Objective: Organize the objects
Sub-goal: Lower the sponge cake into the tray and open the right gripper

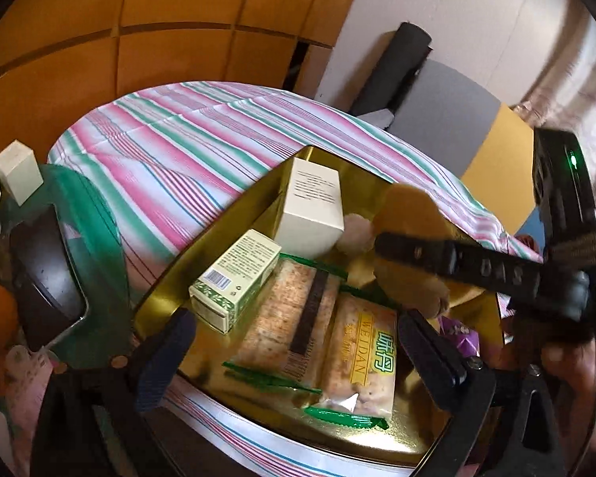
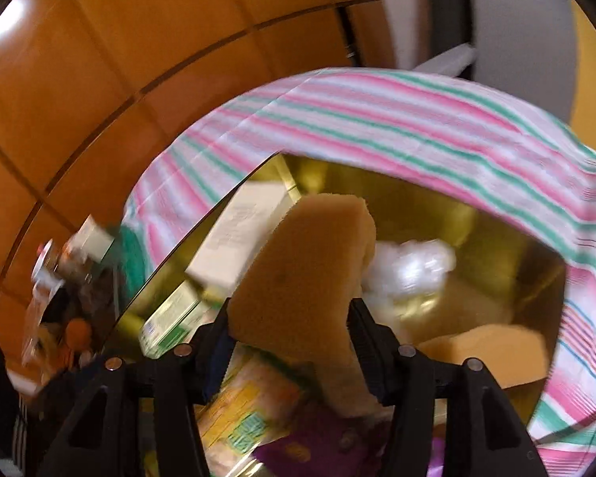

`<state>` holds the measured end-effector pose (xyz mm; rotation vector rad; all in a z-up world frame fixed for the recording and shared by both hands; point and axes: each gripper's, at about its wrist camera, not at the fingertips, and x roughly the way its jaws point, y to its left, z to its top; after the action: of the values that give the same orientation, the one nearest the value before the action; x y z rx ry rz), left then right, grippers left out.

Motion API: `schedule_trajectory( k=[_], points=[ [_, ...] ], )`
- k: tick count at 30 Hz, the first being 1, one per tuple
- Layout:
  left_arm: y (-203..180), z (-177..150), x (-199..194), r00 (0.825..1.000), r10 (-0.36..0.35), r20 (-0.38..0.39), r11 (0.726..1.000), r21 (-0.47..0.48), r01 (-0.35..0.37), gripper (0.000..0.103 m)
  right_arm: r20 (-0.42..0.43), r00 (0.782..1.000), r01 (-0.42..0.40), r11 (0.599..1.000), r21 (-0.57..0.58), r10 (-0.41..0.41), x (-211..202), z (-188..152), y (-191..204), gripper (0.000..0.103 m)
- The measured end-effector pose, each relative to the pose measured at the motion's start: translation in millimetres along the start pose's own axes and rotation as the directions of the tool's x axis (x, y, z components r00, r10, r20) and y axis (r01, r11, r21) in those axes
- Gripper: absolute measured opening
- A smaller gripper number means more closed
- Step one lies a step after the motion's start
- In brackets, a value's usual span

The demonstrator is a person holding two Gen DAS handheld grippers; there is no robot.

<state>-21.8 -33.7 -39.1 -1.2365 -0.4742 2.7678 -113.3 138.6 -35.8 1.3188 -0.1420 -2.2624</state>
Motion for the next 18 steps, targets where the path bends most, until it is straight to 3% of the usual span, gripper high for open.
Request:
schedule_trajectory(
  k=[4, 7, 12, 14, 18],
  points=[
    [2.8, 1.1, -1.2, 1.000, 0.002, 0.009, 1.000, -0.012, -0.002, 0.103, 0.019, 1.000, -0.002, 0.998, 0.055, 0.001, -9.6, -9.1, -6.2, 0.072],
    [1.2, 0.5, -2.0, 1.000, 0.006, 0.014, 1.000, 0.003, -0.006, 0.103, 0.045, 0.999, 0.019, 0.997, 0.072, -0.022, -21.0, -15.1, -8.9, 0.072],
    [-0.4, -0.1, -3.8, 0.999, 0.025, 0.029, 1.000, 0.014, -0.026, 0.103, 0.140, 0.979, 0.149, 0.989, 0.003, -0.148, -42.1, -20.1, 1.8, 0.072],
    [-0.1, 0.9, -6.9, 0.999, 0.030, 0.041, 0.999, 0.010, -0.031, 0.103, 0.165, 0.974, 0.160, 0.987, -0.028, -0.153, -45.2, -19.2, 8.2, 0.063],
    [0.1, -0.4, -15.3, 0.995, 0.056, 0.085, 0.998, 0.018, -0.058, 0.103, 0.147, 0.981, 0.146, 0.982, -0.124, -0.127, -35.0, -9.6, 31.2, 0.056]
  ],
)
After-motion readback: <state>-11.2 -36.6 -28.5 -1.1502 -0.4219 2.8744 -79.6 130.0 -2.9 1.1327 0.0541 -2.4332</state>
